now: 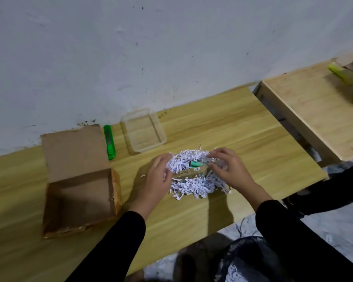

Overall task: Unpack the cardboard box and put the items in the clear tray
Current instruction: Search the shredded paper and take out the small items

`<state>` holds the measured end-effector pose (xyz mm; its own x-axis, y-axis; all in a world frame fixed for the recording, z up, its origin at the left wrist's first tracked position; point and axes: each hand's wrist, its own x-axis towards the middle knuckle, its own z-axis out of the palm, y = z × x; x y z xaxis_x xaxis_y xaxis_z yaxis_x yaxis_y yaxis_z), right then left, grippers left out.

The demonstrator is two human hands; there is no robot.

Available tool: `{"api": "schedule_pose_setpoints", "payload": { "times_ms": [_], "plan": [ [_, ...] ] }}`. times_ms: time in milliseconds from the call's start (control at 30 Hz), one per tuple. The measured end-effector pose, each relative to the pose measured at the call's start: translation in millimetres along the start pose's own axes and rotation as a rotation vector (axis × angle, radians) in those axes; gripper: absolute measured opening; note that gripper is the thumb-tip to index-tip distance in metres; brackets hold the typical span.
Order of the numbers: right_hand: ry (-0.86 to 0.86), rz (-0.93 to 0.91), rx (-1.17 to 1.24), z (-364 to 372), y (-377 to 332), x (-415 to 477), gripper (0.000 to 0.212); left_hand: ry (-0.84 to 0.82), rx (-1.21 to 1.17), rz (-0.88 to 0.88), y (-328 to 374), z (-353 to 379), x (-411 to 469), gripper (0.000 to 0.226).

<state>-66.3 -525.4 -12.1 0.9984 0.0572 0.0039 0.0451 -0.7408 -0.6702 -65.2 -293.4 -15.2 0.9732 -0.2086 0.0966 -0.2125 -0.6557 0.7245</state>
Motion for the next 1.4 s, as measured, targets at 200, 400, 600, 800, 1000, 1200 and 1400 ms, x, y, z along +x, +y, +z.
{"api": "schedule_pose_setpoints", "payload": {
  "times_ms": [200, 400, 600, 800, 1000, 1200, 1400],
  "plan": [
    [-0.086, -0.036, -0.019, 16.5, -4.8, 1.4, 0.026, -0.36, 0.241, 0.103, -6.5, 18.7, 8.9, 0.059],
    [-0.167, 0.124, -0.025, -2.0, 18.0, -9.6, 0.037, -0.365, 0.336, 0.014, -47.3, 10.7, -3.3, 0.094],
    [0.075, 0.065, -0.091, -14.0, 9.5, -13.9, 0.025, -0.305, 0.319, -0.048, -48.3, 13.0, -11.4, 0.088],
    [-0.042, -0.121, -0.093, 2.4, -31.4, 2.2, 0.02, -0.272, 0.298, -0.063, -49.8, 15.1, -13.0, 0.09],
    [-0.181, -0.134, -0.25, 28.2, -40.6, 16.1, 0.038, -0.26, 0.328, -0.097, -54.1, 16.3, -16.6, 0.094],
    [-0.307, -0.192, -0.431, 32.7, -47.2, 20.7, 0.036, -0.238, 0.335, -0.11, -54.4, 18.7, -18.3, 0.095],
    [-0.217, -0.151, -0.292, 35.0, -44.6, 17.1, 0.033, -0.231, 0.312, -0.128, -54.4, 16.7, -18.5, 0.099]
  ]
}}
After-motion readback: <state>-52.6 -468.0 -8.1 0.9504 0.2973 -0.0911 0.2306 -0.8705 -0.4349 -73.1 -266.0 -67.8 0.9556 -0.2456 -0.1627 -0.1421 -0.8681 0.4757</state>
